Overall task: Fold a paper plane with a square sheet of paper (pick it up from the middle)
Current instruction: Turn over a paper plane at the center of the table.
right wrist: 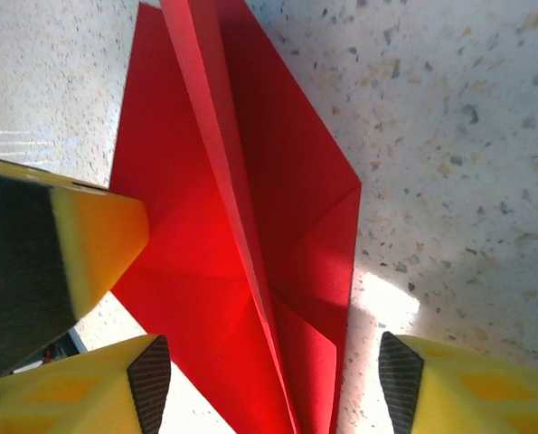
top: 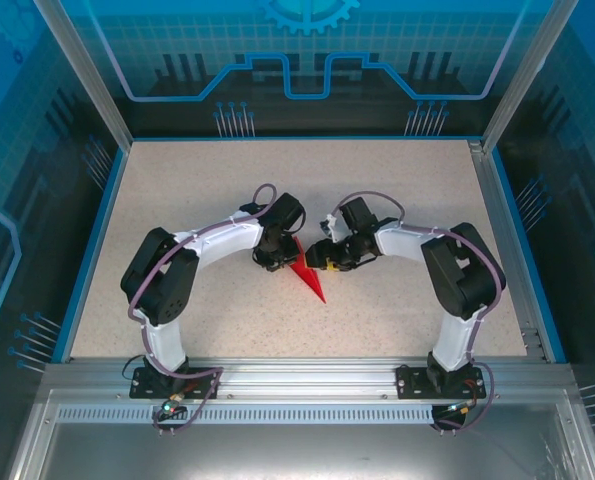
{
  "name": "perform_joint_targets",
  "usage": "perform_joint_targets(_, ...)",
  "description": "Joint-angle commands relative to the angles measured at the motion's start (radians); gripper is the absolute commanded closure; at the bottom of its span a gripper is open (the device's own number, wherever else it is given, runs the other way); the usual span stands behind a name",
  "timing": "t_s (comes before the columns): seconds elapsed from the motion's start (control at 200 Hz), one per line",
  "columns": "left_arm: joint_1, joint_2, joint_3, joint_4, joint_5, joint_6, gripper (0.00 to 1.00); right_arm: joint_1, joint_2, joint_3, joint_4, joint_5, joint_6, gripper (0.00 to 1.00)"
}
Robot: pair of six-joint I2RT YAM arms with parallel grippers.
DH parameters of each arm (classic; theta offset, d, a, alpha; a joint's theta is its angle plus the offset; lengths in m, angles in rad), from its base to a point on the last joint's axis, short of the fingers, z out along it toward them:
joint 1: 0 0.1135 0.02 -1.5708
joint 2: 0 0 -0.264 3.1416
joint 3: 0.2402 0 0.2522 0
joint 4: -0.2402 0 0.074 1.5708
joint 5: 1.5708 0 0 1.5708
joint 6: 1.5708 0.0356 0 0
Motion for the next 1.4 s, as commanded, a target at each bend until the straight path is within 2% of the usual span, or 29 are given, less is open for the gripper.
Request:
perform_joint_targets(0.0, -0.006, -0.033, -0.023, 0.008, -0.011, 0.006, 0.75, 0.022, 0.023, 0.025, -0.024, -0.043, -0.027, 0.36)
perform_joint_targets(0.475, -0.007, -0.033, -0.034, 0.017, -0.007, 0.003, 0.75, 0.049, 0.020, 0.031, -0.044, -0.093, -0.072, 0.41)
perform_joint_targets(1.07, -0.006, -0.057, -0.050, 0.028, -0.008, -0.002, 0.75, 0.108, 0.059, 0.085, -0.130, 0.068, -0.123, 0.58)
perform_joint_targets(1.396, -0.007, -0.075, -0.067, 0.043, -0.008, -0.004, 0.75, 0.122, 0.092, 0.107, -0.155, 0.102, -0.141, 0.69)
